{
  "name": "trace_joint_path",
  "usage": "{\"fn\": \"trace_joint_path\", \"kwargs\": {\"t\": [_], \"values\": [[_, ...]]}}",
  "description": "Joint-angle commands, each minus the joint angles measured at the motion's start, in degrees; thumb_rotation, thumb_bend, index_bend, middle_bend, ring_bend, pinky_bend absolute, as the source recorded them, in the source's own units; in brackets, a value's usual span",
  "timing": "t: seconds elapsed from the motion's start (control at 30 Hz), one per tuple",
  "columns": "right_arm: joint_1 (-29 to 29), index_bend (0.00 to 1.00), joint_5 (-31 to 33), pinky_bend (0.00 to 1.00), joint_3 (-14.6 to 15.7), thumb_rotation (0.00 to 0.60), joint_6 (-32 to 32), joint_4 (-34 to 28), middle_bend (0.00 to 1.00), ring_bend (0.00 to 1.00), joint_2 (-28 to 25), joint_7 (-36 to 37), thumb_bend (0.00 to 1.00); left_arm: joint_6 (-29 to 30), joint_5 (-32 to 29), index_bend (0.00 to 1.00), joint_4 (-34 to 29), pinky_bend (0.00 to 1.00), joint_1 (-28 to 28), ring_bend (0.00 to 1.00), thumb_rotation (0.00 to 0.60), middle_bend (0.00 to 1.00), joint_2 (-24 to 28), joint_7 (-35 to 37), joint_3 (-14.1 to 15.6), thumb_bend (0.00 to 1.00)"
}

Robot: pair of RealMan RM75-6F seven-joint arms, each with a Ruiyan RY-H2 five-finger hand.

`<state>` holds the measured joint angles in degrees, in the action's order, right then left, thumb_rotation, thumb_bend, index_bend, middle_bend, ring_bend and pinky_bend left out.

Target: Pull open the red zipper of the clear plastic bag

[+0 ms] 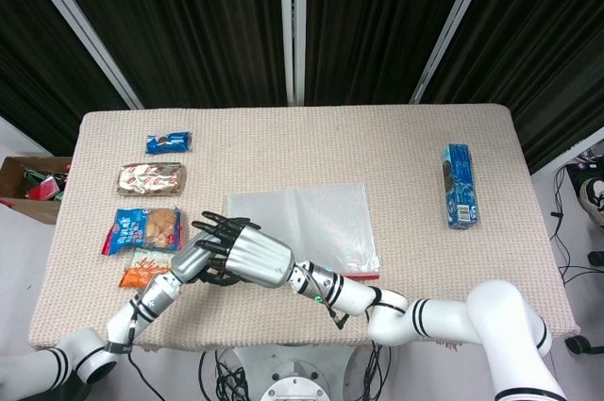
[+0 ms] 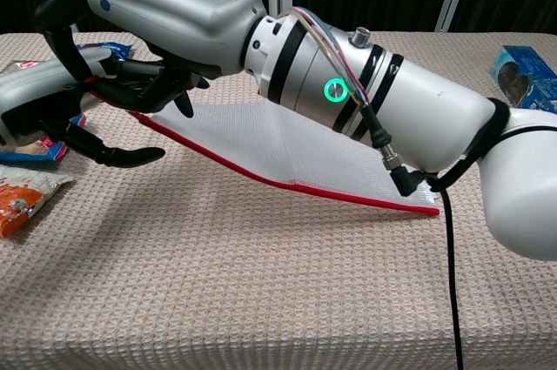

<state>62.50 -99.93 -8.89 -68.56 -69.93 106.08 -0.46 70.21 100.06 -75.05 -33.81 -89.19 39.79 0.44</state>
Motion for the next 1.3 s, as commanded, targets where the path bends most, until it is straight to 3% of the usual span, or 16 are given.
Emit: {"fn": "trace_joint_path", "kwargs": {"t": [0.03,0.5,0.77,1.3], "values": [[-0.10,0.88,-0.06,0.00,0.04,0.600,-0.18,0.18,0.24,0.00,0.04,0.27,0.49,-0.07,-0.39,0.40,0.42,0.12,-0.22,0.09,0.600,0.14,-0.38,0.34,0.24,0.29],[-0.08,0.88,-0.17,0.00,-0.17,0.600,-0.40,0.94,0.24,0.00,0.22,1.24,0.49,0.77,-1.29,0.46,2.66,0.12,-0.97,0.09,0.600,0.14,-1.61,2.08,1.30,0.33],[-0.19,0.88,-0.60,0.00,0.09,0.600,-0.90,1.22,0.24,0.00,0.29,1.76,0.49,0.90,-2.15,0.57,4.77,0.12,-1.38,0.09,0.600,0.20,-3.26,5.16,1.46,0.37],[-5.93,0.88,-3.60,0.00,4.19,0.600,-6.82,-0.74,0.24,0.00,-1.68,-4.04,0.49,6.03,-2.11,0.62,7.01,0.12,0.24,0.11,0.600,0.24,-4.27,14.96,2.46,0.45]]}}
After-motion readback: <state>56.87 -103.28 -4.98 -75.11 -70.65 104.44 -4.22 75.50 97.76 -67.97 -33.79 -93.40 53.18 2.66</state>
